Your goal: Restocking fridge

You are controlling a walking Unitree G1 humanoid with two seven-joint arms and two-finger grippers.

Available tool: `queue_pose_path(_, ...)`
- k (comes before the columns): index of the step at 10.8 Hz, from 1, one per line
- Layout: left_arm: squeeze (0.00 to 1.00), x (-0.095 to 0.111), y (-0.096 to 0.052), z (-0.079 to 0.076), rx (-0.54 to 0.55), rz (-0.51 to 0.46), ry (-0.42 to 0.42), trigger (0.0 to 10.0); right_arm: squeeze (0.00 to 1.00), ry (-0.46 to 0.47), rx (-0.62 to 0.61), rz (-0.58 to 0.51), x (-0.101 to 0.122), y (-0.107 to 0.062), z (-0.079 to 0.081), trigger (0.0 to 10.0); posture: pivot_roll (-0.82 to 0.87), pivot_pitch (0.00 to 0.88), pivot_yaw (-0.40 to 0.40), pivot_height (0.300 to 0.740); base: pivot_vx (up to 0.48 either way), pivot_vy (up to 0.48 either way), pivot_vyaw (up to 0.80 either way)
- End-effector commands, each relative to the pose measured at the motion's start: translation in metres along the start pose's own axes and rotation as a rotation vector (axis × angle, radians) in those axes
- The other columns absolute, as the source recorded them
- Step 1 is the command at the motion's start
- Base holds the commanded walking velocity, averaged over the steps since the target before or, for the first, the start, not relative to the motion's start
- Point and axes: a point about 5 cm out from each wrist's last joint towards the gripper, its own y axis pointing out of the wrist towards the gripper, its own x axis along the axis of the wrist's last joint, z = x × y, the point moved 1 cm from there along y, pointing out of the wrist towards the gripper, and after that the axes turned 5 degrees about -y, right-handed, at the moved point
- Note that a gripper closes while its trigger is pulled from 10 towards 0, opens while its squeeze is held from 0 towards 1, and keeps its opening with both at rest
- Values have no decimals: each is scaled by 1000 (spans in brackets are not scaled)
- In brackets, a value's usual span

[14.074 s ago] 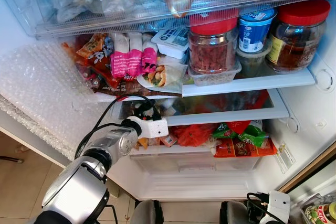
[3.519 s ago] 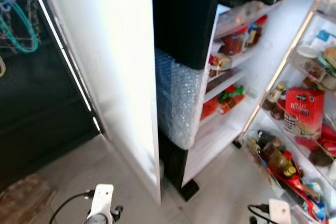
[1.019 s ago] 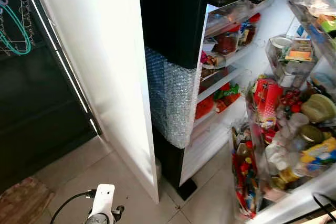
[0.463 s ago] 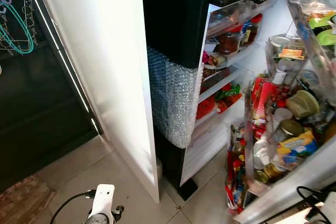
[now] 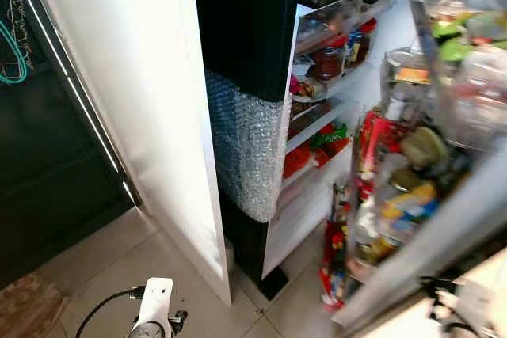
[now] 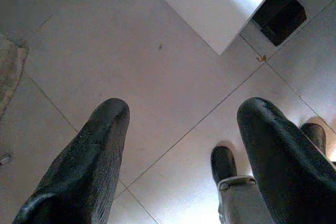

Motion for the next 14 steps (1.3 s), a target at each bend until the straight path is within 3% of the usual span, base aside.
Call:
queue_pose_path(1, 0, -3, 0, 1, 10, 15, -1, 10000, 0, -43, 103, 3, -3, -3, 15, 10000, 67, 0, 10, 740, 0, 0, 0)
queue_pose_path(3, 0, -3, 0, 2, 13, 17, -1, 10000, 0, -52, 230, 53, -13, -7, 25, 10000, 67, 0, 10, 740, 0, 0, 0)
queue_pose_path(4, 0, -3, 0, 1, 12, 18, 0, 10000, 0, -75, 367, 97, -23, -12, 36, 10000, 67, 0, 9, 740, 0, 0, 0)
queue_pose_path(6, 0, -2, 0, 1, 7, 15, 1, 10000, 0, -81, 453, 143, -32, -16, 39, 10000, 68, 0, 6, 740, 0, 0, 0)
queue_pose_path(11, 0, -2, 0, -1, 10, 18, -6, 10000, 0, -79, 487, 201, -40, -18, 35, 10000, 72, 0, 0, 740, 0, 0, 0)
queue_pose_path(14, 0, -2, 0, -1, 6, 17, -8, 10000, 0, -63, 444, 227, -43, -17, 30, 10000, 72, 0, -2, 740, 0, 0, 0)
